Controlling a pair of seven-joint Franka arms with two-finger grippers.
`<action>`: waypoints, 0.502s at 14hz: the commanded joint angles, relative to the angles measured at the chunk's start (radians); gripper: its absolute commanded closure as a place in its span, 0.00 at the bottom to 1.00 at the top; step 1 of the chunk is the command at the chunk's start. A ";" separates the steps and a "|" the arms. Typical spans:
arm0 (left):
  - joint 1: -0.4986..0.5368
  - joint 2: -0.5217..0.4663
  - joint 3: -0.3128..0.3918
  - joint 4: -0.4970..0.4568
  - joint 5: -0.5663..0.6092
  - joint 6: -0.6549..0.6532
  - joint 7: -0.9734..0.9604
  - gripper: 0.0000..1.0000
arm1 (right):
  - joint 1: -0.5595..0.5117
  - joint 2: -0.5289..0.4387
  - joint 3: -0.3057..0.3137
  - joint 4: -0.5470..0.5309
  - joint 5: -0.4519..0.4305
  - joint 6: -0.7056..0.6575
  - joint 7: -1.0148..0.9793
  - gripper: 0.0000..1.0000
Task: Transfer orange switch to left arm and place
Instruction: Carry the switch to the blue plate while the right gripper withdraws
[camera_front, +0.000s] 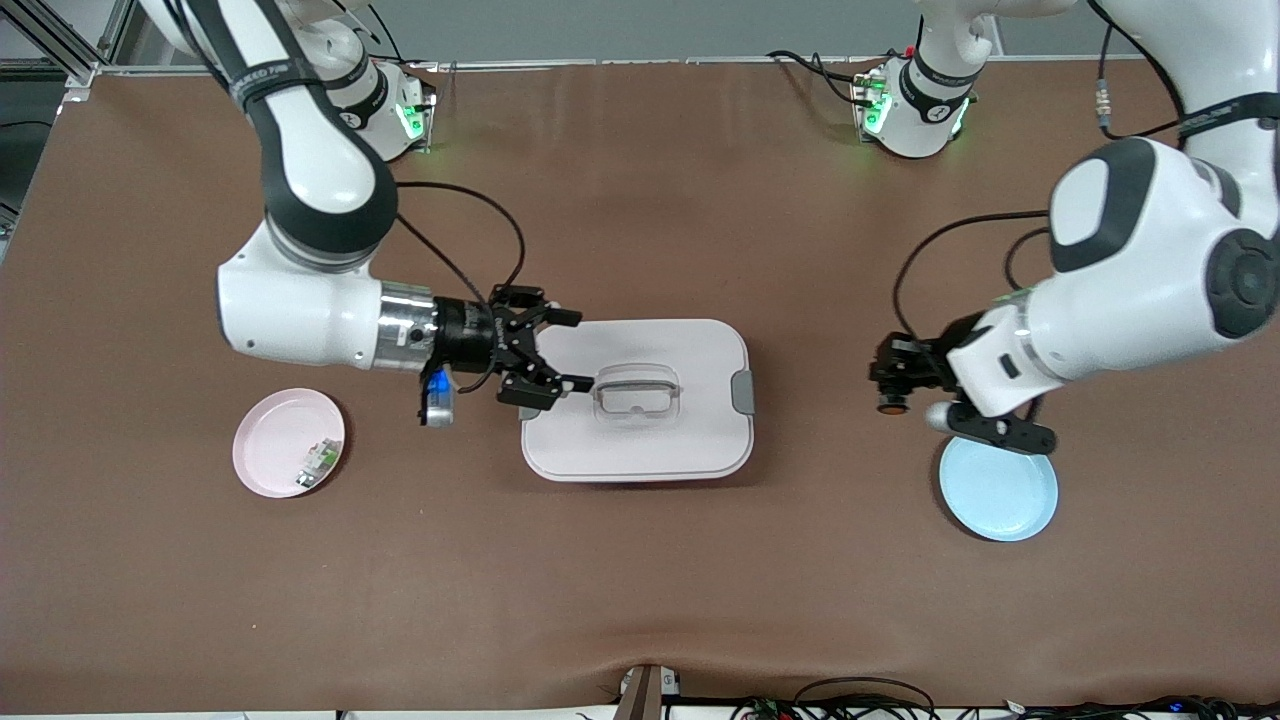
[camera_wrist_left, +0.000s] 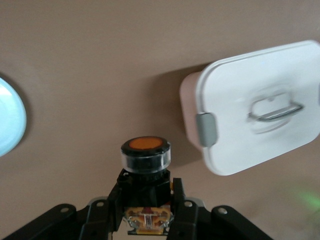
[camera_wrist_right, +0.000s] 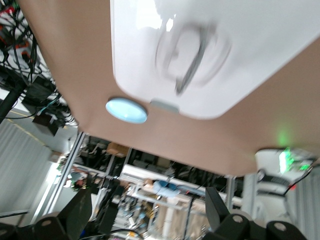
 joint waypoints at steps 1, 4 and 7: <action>0.041 0.013 -0.005 -0.007 0.086 -0.015 0.115 1.00 | -0.077 -0.010 0.014 -0.054 -0.105 -0.068 -0.122 0.00; 0.067 0.062 -0.005 -0.003 0.225 -0.004 0.205 1.00 | -0.140 -0.014 0.014 -0.115 -0.331 -0.099 -0.249 0.00; 0.113 0.118 -0.005 -0.003 0.296 0.072 0.354 1.00 | -0.178 -0.040 0.013 -0.173 -0.499 -0.096 -0.352 0.00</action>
